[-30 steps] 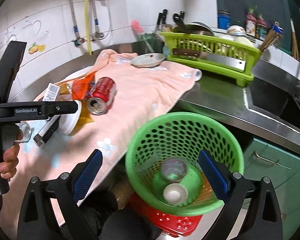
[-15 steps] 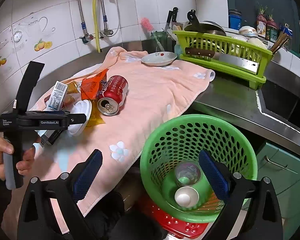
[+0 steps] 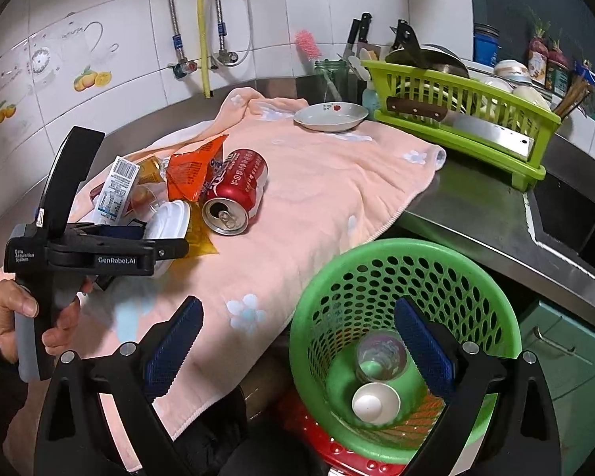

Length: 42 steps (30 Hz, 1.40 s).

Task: Collect trash
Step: 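Move the left tool back to the white plastic lid and grasp it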

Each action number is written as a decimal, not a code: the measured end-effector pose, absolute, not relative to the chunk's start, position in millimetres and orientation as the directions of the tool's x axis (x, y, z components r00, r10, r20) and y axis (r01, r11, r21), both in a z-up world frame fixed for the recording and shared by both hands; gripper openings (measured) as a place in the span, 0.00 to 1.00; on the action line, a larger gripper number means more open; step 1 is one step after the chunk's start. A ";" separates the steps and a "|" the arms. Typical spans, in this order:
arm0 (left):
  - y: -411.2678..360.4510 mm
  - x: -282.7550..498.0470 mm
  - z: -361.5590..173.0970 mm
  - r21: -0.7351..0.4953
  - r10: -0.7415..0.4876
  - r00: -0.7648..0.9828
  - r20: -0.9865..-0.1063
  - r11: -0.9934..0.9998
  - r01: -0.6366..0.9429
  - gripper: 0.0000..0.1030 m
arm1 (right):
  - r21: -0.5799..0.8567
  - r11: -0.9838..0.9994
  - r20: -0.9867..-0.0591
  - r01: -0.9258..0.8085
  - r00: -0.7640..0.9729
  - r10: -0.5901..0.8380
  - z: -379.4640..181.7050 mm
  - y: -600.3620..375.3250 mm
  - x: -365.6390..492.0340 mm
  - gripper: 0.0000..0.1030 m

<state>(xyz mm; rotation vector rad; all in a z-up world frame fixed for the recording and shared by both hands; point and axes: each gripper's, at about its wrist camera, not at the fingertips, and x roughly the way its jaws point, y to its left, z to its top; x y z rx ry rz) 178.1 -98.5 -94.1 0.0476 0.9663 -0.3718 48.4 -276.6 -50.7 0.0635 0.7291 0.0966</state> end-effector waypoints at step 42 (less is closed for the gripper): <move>-76.7 181.2 -95.5 -0.239 -0.447 0.490 -0.748 0.871 0.429 0.95 | 0.062 0.982 -0.648 -0.178 0.741 0.175 -36.0 -254.3 86.7 0.91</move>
